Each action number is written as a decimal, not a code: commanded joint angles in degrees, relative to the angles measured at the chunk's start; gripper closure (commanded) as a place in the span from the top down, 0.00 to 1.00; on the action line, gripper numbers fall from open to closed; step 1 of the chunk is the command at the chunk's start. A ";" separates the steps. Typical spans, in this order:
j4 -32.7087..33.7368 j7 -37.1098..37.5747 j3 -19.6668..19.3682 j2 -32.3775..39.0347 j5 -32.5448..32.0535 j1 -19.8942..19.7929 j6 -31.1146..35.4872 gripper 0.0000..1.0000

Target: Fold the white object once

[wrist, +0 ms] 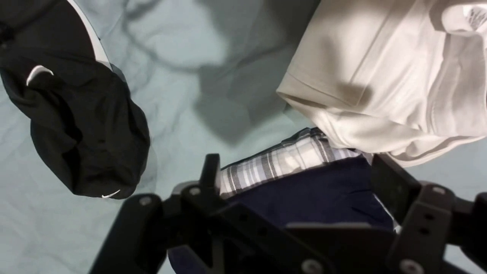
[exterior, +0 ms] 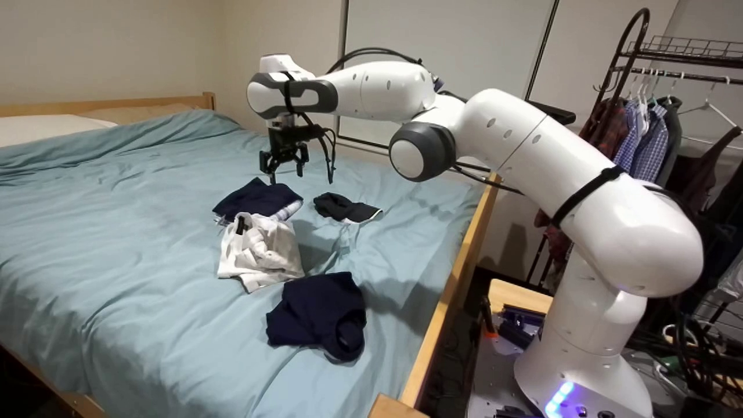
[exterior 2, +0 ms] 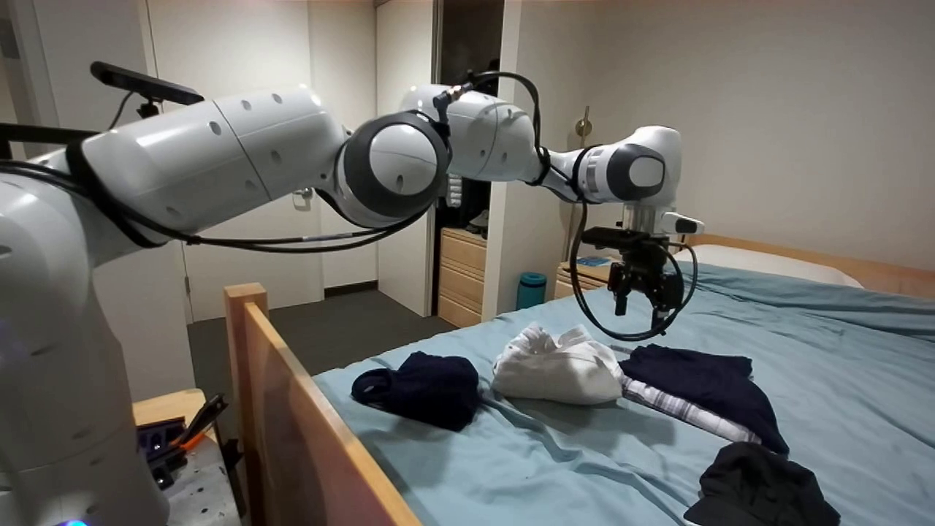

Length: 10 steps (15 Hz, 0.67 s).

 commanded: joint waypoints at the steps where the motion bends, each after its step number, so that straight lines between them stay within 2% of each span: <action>1: 0.00 0.16 0.02 -0.03 0.00 0.14 0.00 1.00; 2: 0.08 -3.01 0.64 0.03 -0.01 0.15 0.88 1.00; 7: -4.09 -5.40 -1.43 -3.54 -3.00 3.74 2.48 1.00; 10: -6.09 -3.02 -3.22 -4.98 -4.02 5.85 3.48 1.00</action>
